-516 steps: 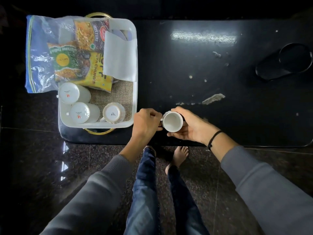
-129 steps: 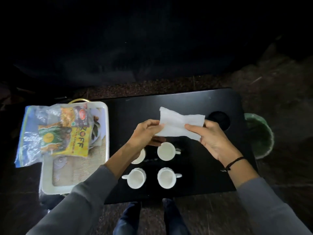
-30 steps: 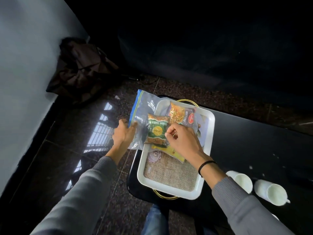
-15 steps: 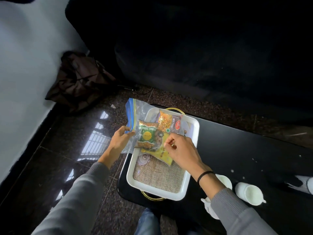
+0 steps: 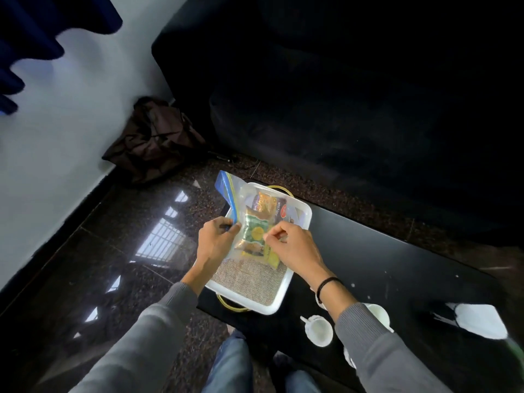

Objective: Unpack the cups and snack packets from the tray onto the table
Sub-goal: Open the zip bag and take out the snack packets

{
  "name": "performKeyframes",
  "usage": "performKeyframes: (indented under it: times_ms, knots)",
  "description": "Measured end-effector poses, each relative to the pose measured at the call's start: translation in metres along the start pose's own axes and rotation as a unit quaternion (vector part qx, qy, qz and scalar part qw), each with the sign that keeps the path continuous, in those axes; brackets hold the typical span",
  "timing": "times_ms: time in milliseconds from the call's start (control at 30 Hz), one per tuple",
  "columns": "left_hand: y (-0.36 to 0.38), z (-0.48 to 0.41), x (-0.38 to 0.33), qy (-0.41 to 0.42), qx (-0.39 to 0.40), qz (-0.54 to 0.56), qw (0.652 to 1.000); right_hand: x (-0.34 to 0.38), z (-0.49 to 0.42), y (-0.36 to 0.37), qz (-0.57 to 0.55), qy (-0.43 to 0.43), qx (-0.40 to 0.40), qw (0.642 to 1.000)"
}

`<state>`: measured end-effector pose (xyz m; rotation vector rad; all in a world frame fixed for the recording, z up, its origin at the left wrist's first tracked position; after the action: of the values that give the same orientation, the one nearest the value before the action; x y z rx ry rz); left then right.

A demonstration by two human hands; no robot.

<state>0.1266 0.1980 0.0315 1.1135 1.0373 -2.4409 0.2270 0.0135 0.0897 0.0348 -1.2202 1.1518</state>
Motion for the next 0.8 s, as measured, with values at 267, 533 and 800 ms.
performKeyframes:
  times_ms: [267,533,800]
  knots:
    - [0.027,0.075,-0.045,0.112,0.045,0.006,0.993,0.011,0.007,0.001,-0.064,0.077,0.000,0.995]
    - [0.048,0.092,-0.044,0.085,0.116,0.036,0.989,-0.001,-0.001,-0.010,0.150,0.093,0.022,0.984]
    - [0.011,0.071,-0.049,0.052,0.074,0.005,0.996,0.005,-0.011,-0.031,0.275,0.045,-0.068,0.958]
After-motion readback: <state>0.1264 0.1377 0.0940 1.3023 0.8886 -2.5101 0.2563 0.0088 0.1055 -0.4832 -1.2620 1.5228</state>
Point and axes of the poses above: each hand's wrist, its own z-axis away from the middle knuckle, its own y-axis out of the palm, x = y × z, the point moved 7 cm from there along -z, towards the middle knuckle, and after that the axes turned 4 degrees about -y, right-handed, at the moved point
